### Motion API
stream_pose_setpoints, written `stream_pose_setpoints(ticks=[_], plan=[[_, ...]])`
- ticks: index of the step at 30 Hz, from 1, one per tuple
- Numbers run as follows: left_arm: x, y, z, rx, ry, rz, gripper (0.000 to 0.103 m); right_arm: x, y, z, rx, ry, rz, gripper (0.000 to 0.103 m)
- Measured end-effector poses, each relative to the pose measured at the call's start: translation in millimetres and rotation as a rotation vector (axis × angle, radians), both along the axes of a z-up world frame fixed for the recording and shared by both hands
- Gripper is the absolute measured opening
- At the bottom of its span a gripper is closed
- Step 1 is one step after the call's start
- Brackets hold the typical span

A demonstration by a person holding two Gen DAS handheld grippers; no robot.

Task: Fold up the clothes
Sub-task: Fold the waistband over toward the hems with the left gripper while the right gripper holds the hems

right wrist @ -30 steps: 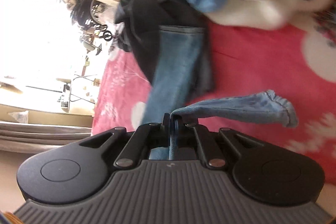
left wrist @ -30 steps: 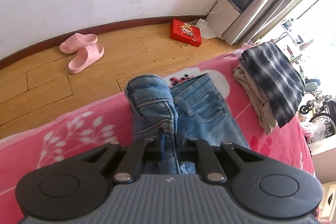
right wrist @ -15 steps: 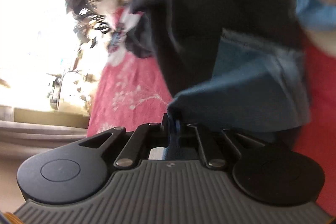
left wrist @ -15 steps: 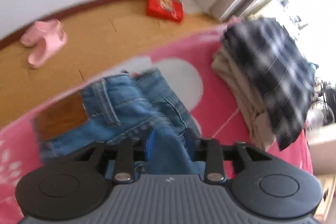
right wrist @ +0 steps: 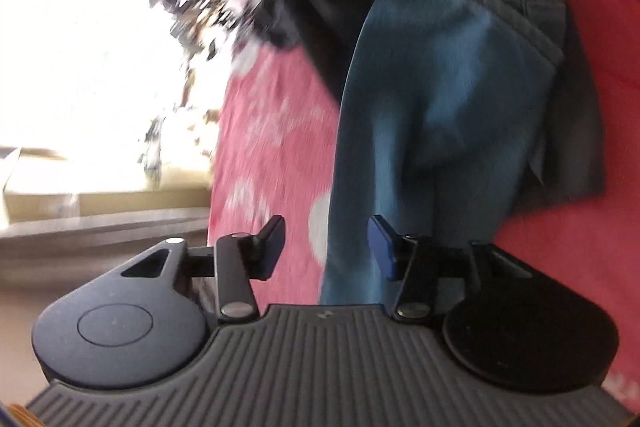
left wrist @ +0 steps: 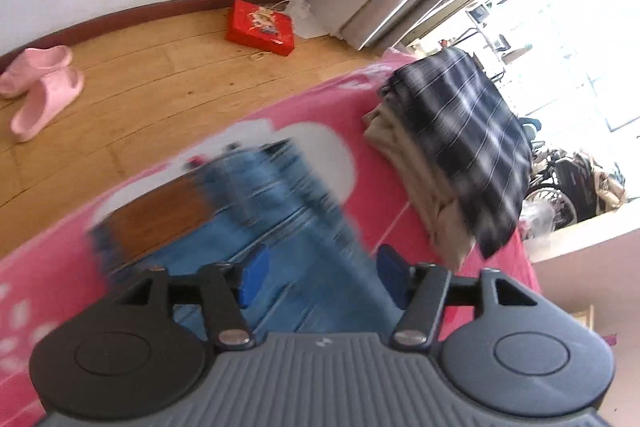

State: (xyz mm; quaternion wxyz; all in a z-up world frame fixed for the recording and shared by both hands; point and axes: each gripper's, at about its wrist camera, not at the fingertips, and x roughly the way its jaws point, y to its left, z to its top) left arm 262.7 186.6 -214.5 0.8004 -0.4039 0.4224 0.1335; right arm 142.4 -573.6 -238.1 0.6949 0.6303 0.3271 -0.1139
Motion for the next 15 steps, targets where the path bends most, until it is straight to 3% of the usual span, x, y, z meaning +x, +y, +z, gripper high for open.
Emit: stream_pose_setpoints(ticks=[2,7,12,15], plan=[[-28.0,8.0,-2.1,-0.007,0.036,0.013,0.072,-22.8,19.3,-5.1,0.011,0.001,0.047,0.054],[-79.7,12.4,-36.7,-0.115,0.091,0.041,0.075,-51.5,69.5,-60.0,0.11,0.059,0.115,0.056],[-73.3,11.6,-76.8,-0.181,0.045,0.056,0.074,-32.9,95.0,-110.4,0.185,-0.041,0.078,0.054],[-62.4,13.7,-89.9,-0.188,0.013,0.096,0.074,-13.4,99.1,-121.4,0.199,-0.128,0.038,0.054]])
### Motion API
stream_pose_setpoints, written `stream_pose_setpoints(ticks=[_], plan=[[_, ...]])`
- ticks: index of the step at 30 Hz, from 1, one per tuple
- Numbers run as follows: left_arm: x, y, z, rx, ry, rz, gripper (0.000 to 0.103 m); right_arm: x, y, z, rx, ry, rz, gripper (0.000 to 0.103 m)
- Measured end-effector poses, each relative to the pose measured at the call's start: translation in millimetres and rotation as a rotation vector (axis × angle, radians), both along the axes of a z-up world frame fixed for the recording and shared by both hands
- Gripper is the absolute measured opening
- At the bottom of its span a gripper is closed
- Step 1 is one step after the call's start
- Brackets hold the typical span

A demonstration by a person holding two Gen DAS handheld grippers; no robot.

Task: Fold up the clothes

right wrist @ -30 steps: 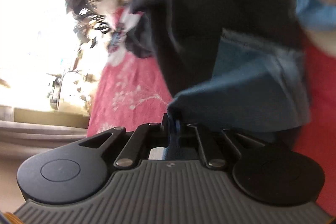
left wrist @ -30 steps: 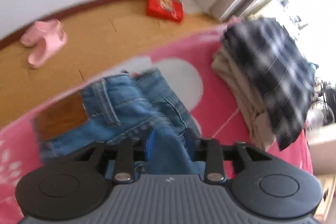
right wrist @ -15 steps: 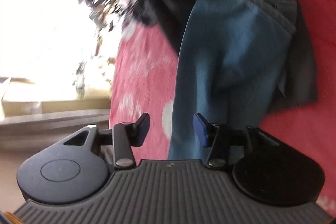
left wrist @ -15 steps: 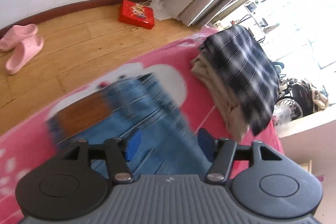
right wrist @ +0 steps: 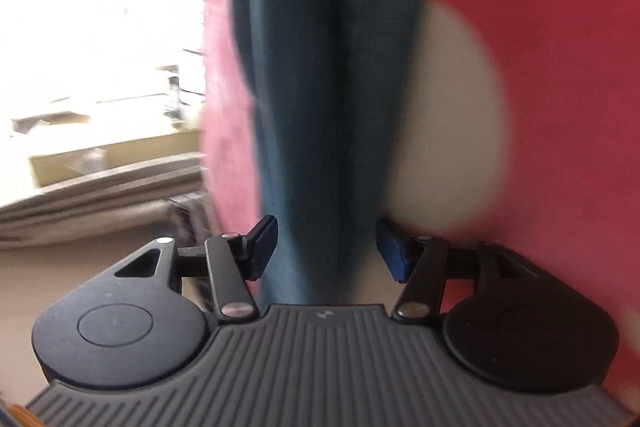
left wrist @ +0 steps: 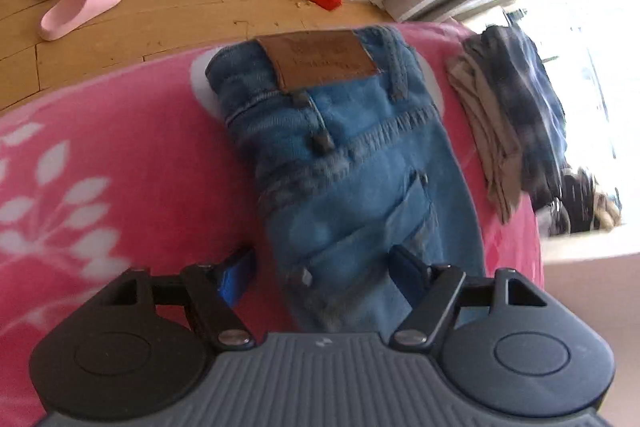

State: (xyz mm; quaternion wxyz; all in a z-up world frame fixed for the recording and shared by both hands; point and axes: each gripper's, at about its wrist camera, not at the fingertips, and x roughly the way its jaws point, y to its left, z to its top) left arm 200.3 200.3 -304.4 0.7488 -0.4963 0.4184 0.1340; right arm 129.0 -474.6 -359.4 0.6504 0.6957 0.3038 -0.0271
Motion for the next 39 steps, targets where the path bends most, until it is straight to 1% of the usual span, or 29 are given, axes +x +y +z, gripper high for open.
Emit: stream_pose_setpoints(ticks=[4,6,7,8,9,10,11,13,16,20,23,25,28,30,31,32,33,34,35,36,37,38,39], plan=[[8.5,2.0,-3.5,-0.001,-0.026,0.072,0.074,4.7,8.1,-1.1,-0.016,-0.037,-0.087,0.053],[9.5,-0.5,-1.3,0.026,-0.017,0.103,0.068,1.9,12.8,-2.4,-0.031,-0.025,-0.111,0.046],[9.3,-3.4,0.8,0.047,-0.003,0.12,0.061,0.5,14.7,-3.2,-0.039,-0.016,-0.121,0.034],[9.2,-6.3,3.0,0.067,0.01,0.137,0.051,-0.3,16.0,-4.6,-0.043,-0.003,-0.131,0.021],[9.1,-9.2,5.2,0.088,0.024,0.155,0.047,-0.7,16.2,-4.2,-0.05,0.015,-0.134,0.015],[8.8,-11.7,8.6,0.104,0.034,0.169,0.039,-1.0,16.0,-1.2,-0.066,0.035,-0.132,0.011],[8.6,-13.9,13.3,0.116,0.039,0.182,0.033,-0.7,16.3,4.0,-0.085,0.049,-0.125,0.01],[6.1,-17.1,24.5,0.131,0.039,0.195,0.029,1.1,17.8,19.6,-0.133,0.06,-0.104,0.008],[0.4,-20.9,45.4,0.164,0.024,0.173,0.028,3.5,21.0,41.1,-0.185,0.055,-0.062,0.006],[-28.4,-25.3,71.5,0.2,0.021,0.122,0.027,-6.3,11.9,53.2,-0.195,0.039,-0.022,0.006],[-58.6,-24.7,83.2,0.207,0.044,0.093,0.027,-33.1,3.0,54.2,-0.188,0.051,-0.003,0.006],[-88.2,-22.9,88.5,0.215,0.074,0.077,0.027,-54.8,-0.4,56.2,-0.187,0.071,0.014,0.006],[-139.1,-15.0,88.6,0.204,0.127,0.076,0.027,-98.6,-1.5,62.8,-0.203,0.114,0.062,0.006],[-167.9,-9.3,78.6,0.199,0.161,0.077,0.028,-114.4,-2.8,60.2,-0.225,0.161,0.104,0.006],[-176.4,-6.3,70.0,0.194,0.168,0.069,0.029,-119.9,-3.4,57.6,-0.237,0.187,0.127,0.008],[-180.8,-3.6,60.9,0.195,0.174,0.056,0.032,-125.4,-4.0,55.0,-0.249,0.213,0.149,0.015],[-182.8,-1.9,52.5,0.203,0.191,0.044,0.036,-127.1,-5.0,50.1,-0.265,0.248,0.168,0.019],[-184.2,0.3,45.6,0.202,0.2,0.037,0.04,-125.4,-7.6,42.8,-0.262,0.273,0.174,0.022],[-184.3,3.2,43.2,0.19,0.2,0.035,0.044,-124.3,-11.6,35.6,-0.235,0.278,0.175,0.023],[-183.7,6.3,43.7,0.177,0.196,0.035,0.044,-125.6,-15.3,32.8,-0.209,0.284,0.172,0.024],[-183.7,8.9,46.1,0.17,0.192,0.028,0.044,-129.5,-18.6,34.7,-0.184,0.293,0.167,0.028],[-185.0,10.2,50.8,0.174,0.189,0.013,0.046,-133.4,-22.0,36.6,-0.158,0.302,0.162,0.039],[-187.3,10.6,55.8,0.184,0.188,-0.002,0.048,-136.6,-24.3,42.9,-0.167,0.32,0.171,0.046]])
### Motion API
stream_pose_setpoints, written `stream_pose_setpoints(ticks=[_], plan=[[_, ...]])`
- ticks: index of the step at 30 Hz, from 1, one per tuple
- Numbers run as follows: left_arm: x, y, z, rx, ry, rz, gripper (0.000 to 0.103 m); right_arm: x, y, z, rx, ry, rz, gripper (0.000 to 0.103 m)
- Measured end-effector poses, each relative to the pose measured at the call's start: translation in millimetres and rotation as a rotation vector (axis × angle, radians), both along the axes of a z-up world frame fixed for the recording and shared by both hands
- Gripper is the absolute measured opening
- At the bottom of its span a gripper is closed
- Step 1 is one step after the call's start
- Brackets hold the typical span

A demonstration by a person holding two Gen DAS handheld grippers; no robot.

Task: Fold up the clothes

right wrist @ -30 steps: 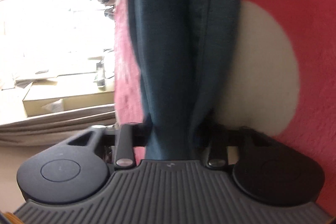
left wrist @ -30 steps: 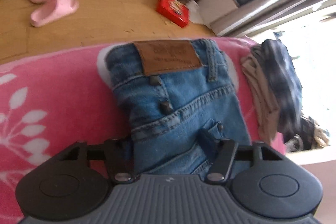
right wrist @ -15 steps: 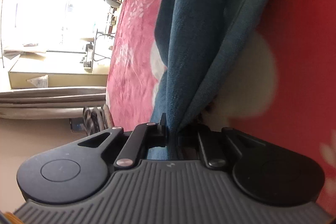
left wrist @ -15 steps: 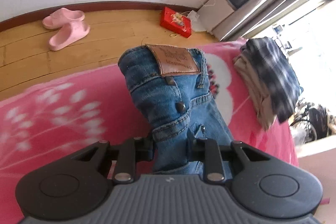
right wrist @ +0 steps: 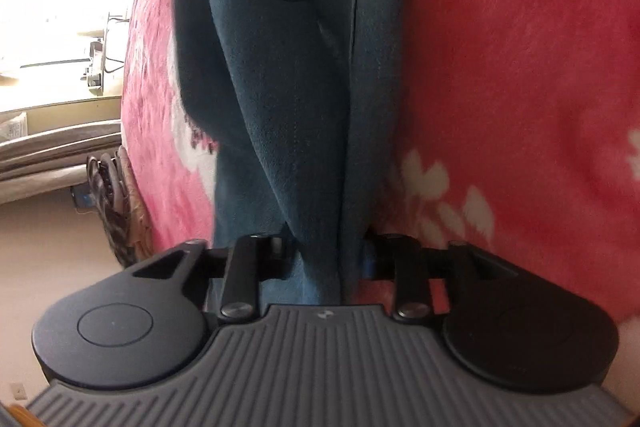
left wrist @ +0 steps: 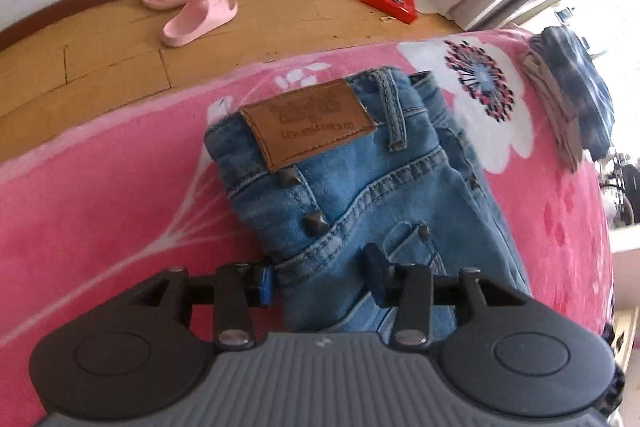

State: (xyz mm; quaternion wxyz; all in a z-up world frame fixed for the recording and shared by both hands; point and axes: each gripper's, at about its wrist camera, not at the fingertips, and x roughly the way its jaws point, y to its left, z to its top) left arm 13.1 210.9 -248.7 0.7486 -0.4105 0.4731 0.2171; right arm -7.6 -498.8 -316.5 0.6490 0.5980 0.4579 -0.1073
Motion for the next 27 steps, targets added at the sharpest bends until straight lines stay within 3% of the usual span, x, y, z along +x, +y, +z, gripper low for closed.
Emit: stream_pose_setpoints(ticks=[1,4,6,10,12,14,17,21,24,27], plan=[[-2.2,0.4,5.0,0.008,0.001,-0.016,0.049,-3.4,0.1,11.9,-0.046,0.027,0.036,0.057],[-13.2,7.5,26.2,0.064,-0.005,-0.066,0.052,-14.6,9.9,51.5,-0.177,0.084,0.197,0.058],[-16.5,12.6,43.2,0.132,-0.018,-0.112,0.053,-14.5,27.4,79.3,-0.25,0.052,0.331,0.058],[3.3,15.8,68.7,0.306,-0.033,-0.335,0.061,25.5,100.7,130.1,-0.447,-0.16,0.667,0.058],[23.9,12.7,69.4,0.348,-0.025,-0.471,0.062,63.2,150.6,147.3,-0.527,-0.294,0.837,0.058],[41.5,10.4,67.4,0.371,-0.031,-0.566,0.062,114.1,206.9,153.9,-0.535,-0.42,0.99,0.058],[61.7,10.2,59.1,0.387,-0.049,-0.634,0.063,169.5,297.5,147.5,-0.522,-0.588,1.239,0.056],[81.7,18.8,39.3,0.344,-0.042,-0.649,0.063,208.0,411.1,118.3,-0.577,-0.708,1.591,0.055],[90.0,24.8,24.9,0.313,-0.025,-0.659,0.063,209.8,458.0,94.5,-0.618,-0.729,1.75,0.052],[93.5,27.8,16.2,0.295,-0.028,-0.685,0.063,204.0,470.1,74.1,-0.655,-0.715,1.843,0.051]])
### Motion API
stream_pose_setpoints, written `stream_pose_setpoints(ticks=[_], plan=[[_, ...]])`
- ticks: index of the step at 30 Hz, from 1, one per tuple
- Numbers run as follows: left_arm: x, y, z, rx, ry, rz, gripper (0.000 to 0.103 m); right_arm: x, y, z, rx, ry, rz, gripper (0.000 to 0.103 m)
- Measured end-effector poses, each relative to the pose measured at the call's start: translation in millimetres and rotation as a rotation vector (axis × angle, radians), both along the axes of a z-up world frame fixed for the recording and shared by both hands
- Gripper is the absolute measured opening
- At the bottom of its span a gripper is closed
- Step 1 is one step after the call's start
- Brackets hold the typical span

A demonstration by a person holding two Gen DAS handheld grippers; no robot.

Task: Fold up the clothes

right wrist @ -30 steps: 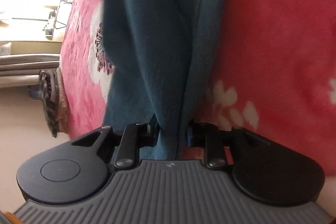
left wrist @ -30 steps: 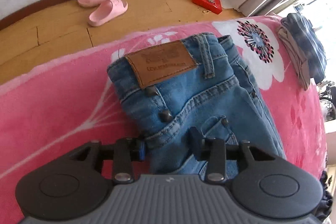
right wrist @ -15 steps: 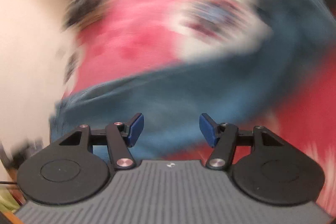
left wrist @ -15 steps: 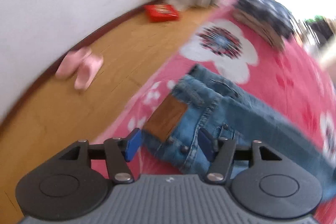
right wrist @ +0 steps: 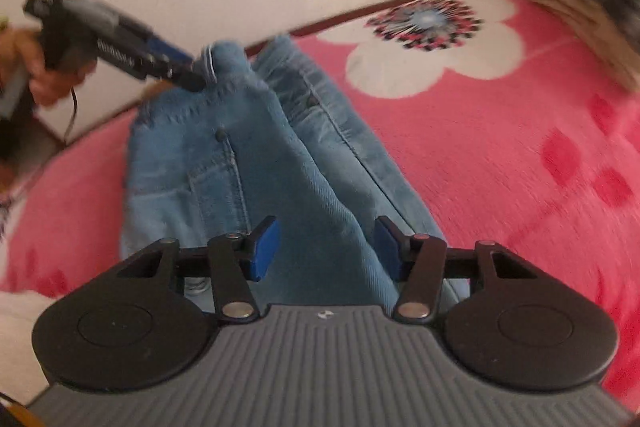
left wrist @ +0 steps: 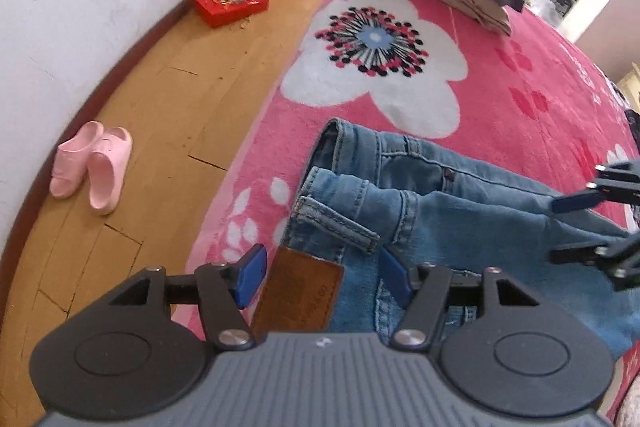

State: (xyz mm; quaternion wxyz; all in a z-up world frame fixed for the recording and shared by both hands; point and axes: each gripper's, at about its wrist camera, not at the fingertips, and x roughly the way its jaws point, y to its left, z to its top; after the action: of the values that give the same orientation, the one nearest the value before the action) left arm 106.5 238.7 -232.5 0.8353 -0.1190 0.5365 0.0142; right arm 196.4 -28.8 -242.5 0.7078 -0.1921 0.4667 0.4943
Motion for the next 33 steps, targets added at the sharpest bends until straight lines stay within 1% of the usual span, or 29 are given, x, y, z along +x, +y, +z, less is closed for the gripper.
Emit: stream_pose_setpoints(ticks=[1,3,4,5,6,7,8,10,11,14,19,21,23,28,30,33], plan=[[0.6,-0.1,-2.3,0.0,0.002,-0.01,0.058,5.5,3.7,-7.7,-0.027,0.0,0.014,0.05],[1.3,-0.4,-5.9,0.004,0.004,-0.025,0.056,3.5,1.1,-14.0,-0.074,-0.015,0.042,0.046],[1.3,-0.4,-6.8,0.002,0.001,-0.031,0.053,3.2,0.6,-15.0,-0.087,-0.017,0.051,0.042],[1.1,-0.5,-7.2,-0.002,-0.002,-0.038,0.049,3.3,-1.4,-15.4,-0.09,-0.002,0.051,0.033],[0.9,-0.5,-7.5,-0.006,-0.006,-0.046,0.046,5.1,-2.4,-16.7,-0.088,0.02,0.044,0.027],[0.8,-1.4,-7.3,-0.007,-0.01,-0.056,0.041,7.5,-2.0,-18.7,-0.085,0.04,0.036,0.017],[0.2,-3.7,-6.0,0.002,-0.018,-0.07,0.04,8.8,-1.8,-19.5,-0.082,0.049,0.032,0.011],[-2.0,-9.4,-2.9,0.035,-0.042,-0.095,0.038,5.3,-2.8,-16.6,-0.083,0.027,0.037,0.005],[-3.1,-11.7,-0.8,0.044,-0.052,-0.104,0.034,3.1,-3.4,-15.0,-0.082,0.015,0.038,0.003],[-6.3,-15.3,11.6,0.043,-0.088,-0.113,0.029,-5.3,-8.1,-0.9,-0.065,-0.022,0.015,0.002],[2.0,-16.0,38.1,0.01,-0.151,-0.133,0.029,-5.9,-17.1,39.3,-0.053,-0.095,-0.013,0.002],[11.4,-14.9,37.3,0.002,-0.155,-0.138,0.029,1.1,-18.6,46.9,-0.06,-0.11,-0.025,0.002],[22.6,-14.4,28.2,0.005,-0.141,-0.14,0.029,10.6,-17.2,43.9,-0.073,-0.119,-0.031,0.002],[39.8,-7.7,0.0,-0.011,-0.092,-0.126,0.029,31.3,-10.5,17.2,-0.117,-0.118,-0.019,0.002],[41.0,-7.1,-7.7,-0.003,-0.08,-0.123,0.03,37.7,-10.1,7.8,-0.122,-0.111,-0.026,0.002],[40.8,-6.2,-10.2,0.001,-0.086,-0.101,0.036,44.1,-9.1,-8.7,-0.126,-0.102,-0.053,0.002]])
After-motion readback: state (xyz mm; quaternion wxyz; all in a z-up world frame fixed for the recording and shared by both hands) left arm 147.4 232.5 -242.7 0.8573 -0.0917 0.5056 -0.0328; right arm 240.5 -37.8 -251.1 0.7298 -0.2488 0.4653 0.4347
